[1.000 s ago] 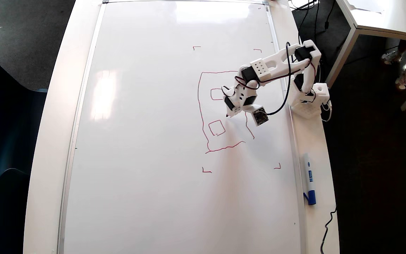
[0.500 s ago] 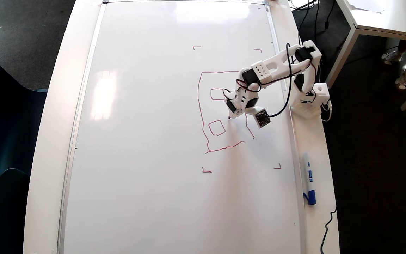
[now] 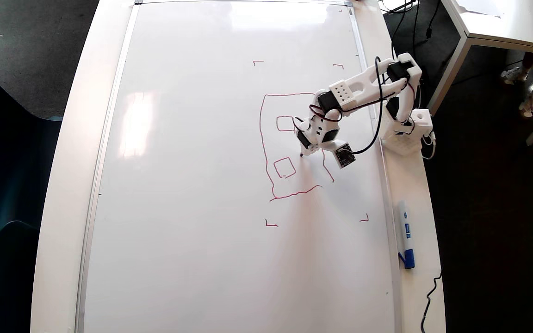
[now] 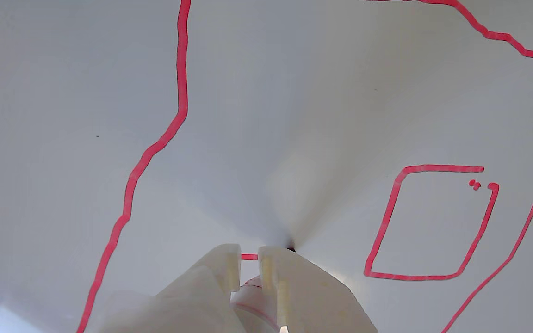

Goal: Draw on a whiteboard a robot head using a pen attached to the gripper

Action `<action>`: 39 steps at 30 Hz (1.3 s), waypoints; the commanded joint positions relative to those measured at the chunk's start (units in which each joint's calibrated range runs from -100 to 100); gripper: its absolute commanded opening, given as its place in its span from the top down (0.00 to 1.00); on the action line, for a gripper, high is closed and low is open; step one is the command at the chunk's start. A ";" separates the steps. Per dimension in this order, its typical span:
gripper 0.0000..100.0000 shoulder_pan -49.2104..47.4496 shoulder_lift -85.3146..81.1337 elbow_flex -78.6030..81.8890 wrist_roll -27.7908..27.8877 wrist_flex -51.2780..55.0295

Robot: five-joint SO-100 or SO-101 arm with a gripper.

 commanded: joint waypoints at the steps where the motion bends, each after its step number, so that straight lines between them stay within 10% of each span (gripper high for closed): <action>1: 0.99 0.51 1.29 -0.29 -0.03 -0.45; 39: 0.99 8.24 -4.58 9.15 4.42 -0.11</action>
